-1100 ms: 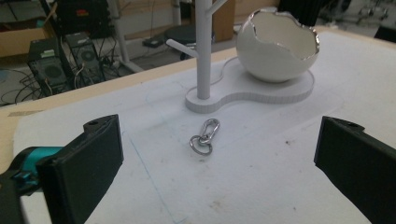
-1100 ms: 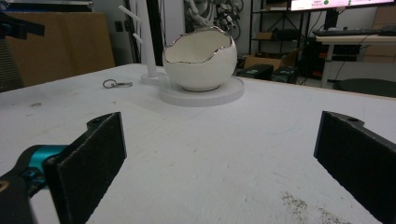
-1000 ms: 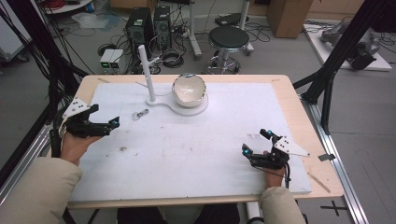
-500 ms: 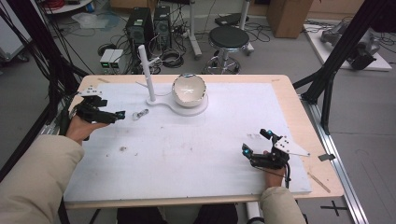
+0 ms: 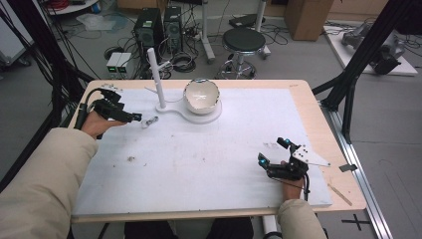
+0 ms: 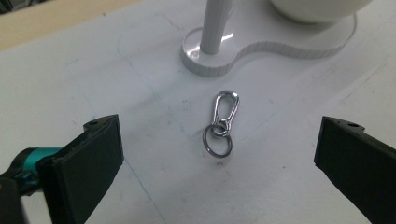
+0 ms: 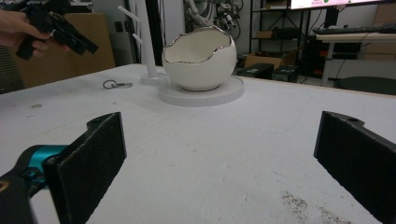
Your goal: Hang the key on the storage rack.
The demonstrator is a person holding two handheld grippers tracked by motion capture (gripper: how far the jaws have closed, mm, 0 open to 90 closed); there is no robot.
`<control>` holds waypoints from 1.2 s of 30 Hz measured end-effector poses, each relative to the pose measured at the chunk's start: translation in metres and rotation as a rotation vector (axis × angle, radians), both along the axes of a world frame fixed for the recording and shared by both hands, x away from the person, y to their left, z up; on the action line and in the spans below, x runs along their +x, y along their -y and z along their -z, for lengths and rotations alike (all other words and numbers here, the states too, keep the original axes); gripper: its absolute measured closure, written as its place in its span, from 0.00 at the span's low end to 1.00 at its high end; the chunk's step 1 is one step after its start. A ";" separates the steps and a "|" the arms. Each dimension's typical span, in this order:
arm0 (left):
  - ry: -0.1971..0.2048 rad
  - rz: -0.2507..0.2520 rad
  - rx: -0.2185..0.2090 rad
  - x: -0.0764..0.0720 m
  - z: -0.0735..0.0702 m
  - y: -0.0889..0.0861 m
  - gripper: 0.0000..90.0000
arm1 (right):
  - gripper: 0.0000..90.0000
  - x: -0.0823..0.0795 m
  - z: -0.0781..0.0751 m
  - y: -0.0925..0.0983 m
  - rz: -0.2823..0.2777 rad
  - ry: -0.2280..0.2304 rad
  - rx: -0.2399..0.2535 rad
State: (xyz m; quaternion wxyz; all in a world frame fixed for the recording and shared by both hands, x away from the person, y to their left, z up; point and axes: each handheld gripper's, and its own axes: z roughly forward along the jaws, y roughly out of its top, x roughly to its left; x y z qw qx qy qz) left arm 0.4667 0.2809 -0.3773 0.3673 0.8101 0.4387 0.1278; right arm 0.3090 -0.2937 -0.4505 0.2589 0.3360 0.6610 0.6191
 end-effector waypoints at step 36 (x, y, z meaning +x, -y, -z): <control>-0.204 -0.076 0.081 0.022 0.034 0.025 0.13 | 0.01 0.000 0.000 0.000 0.001 0.003 -0.003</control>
